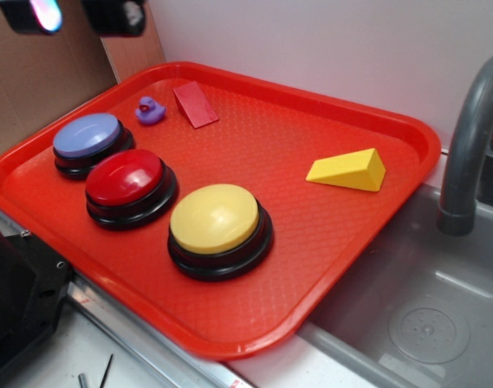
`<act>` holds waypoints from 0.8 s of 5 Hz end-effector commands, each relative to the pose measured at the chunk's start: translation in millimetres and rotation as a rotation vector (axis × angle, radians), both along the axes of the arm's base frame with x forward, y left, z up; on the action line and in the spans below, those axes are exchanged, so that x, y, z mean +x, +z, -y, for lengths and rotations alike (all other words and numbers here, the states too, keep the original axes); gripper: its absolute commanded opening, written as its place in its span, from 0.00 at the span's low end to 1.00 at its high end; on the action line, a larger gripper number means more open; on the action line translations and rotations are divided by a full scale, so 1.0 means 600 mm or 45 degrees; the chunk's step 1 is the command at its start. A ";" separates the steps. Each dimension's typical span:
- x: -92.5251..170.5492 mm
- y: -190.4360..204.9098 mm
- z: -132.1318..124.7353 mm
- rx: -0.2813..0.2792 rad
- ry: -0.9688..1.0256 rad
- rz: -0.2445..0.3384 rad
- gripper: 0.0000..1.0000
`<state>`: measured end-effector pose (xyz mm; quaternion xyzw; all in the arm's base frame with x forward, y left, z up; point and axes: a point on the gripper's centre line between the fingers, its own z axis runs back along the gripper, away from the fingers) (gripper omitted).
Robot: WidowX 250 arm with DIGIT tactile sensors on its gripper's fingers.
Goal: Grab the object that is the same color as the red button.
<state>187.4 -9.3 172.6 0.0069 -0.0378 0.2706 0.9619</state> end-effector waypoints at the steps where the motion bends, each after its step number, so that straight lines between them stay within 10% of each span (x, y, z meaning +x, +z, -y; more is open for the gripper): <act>1: 0.089 -0.066 -0.040 -0.003 0.478 0.183 1.00; 4: 0.172 -0.168 -0.086 0.203 0.770 0.299 1.00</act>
